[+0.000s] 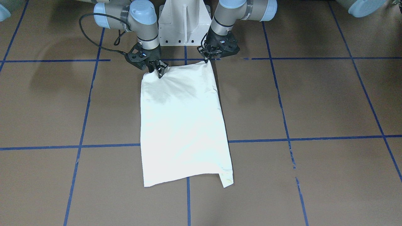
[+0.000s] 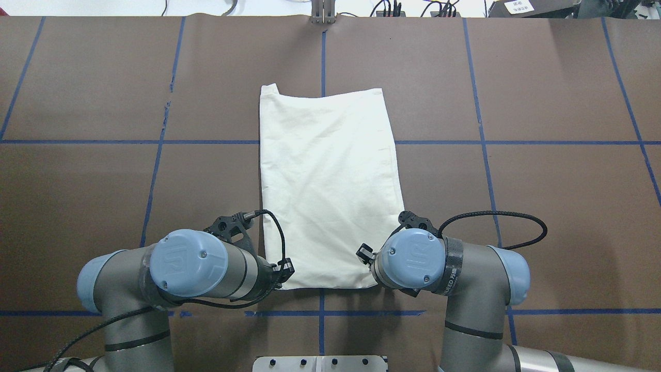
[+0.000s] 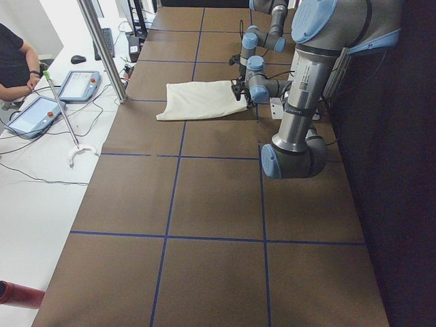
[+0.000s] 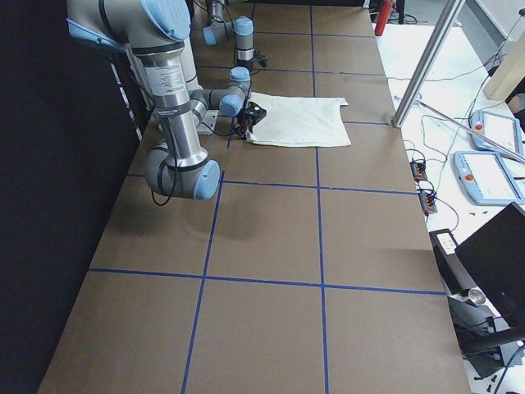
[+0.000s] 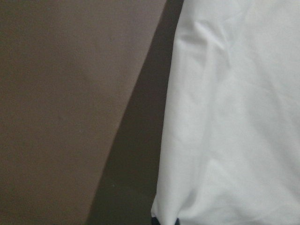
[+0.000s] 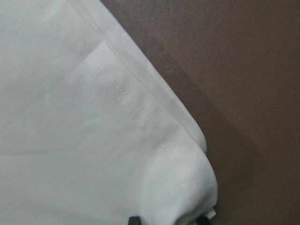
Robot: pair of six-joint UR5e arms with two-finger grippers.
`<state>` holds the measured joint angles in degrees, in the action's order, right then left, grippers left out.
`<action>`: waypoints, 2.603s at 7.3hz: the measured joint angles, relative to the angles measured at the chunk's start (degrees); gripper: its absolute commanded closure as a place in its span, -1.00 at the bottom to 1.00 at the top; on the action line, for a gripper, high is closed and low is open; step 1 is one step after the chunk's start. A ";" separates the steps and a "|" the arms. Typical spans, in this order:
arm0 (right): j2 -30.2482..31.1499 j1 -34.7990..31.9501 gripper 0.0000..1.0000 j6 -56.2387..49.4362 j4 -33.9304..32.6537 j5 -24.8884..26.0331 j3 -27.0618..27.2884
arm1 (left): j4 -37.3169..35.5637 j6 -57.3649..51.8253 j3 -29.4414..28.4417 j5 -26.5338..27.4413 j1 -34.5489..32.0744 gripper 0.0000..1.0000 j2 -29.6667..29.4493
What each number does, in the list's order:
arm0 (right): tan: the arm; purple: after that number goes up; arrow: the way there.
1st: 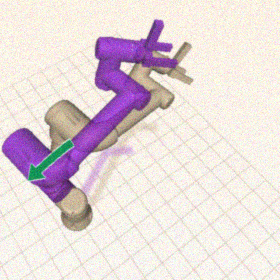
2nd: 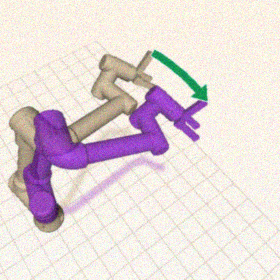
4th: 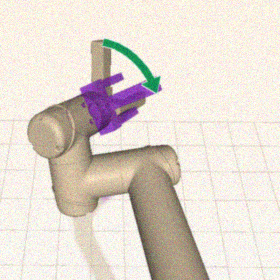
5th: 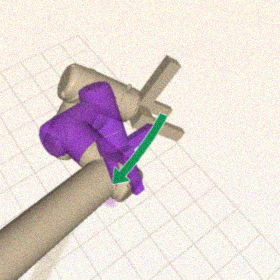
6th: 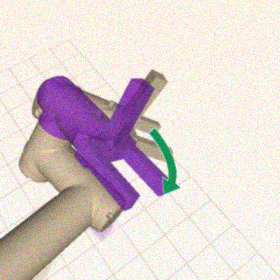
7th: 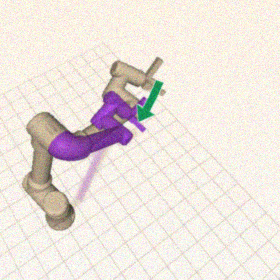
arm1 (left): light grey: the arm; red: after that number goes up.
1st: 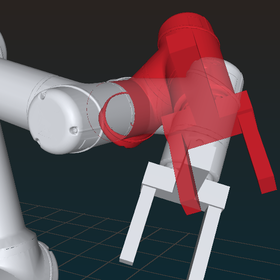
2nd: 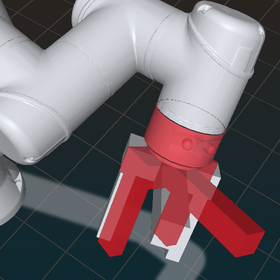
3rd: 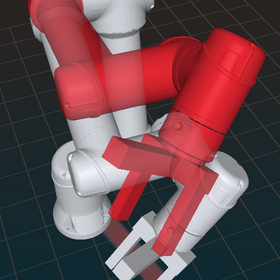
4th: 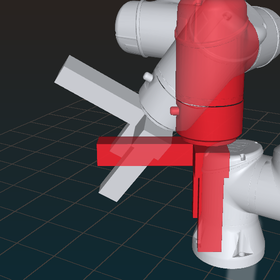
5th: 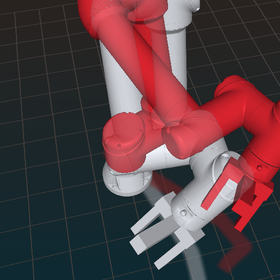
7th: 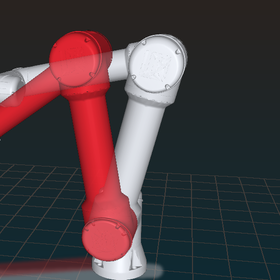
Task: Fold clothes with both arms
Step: 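Grasp the near corners of the shirt with both grippers, then lift the near edge with both grippers and fold it away from the robot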
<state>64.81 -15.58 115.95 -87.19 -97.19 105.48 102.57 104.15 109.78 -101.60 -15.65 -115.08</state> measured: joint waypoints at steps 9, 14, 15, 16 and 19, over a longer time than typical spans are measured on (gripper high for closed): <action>2.28 1.18 1.00 -1.17 0.83 -2.63 10.21 | -3.71 -0.35 10.12 0.17 2.78 1.00 4.66; 3.95 2.81 1.00 -2.10 4.17 -2.28 13.25 | -5.98 -0.87 12.80 -0.16 5.19 1.00 4.84; 3.75 -0.09 1.00 -3.07 5.26 -2.98 12.91 | -7.45 -2.12 13.05 -1.10 2.58 1.00 3.74; 3.37 -3.66 1.00 -4.61 5.87 -4.93 12.35 | -8.22 -3.61 12.69 -2.86 -0.99 1.00 2.33; -1.82 -15.35 1.00 -7.24 6.36 -14.13 4.25 | -8.31 -8.11 4.40 -7.99 -13.00 1.00 -5.33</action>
<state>62.99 -30.94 108.72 -80.82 -111.32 109.73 94.26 96.04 114.18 -109.59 -28.64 -120.41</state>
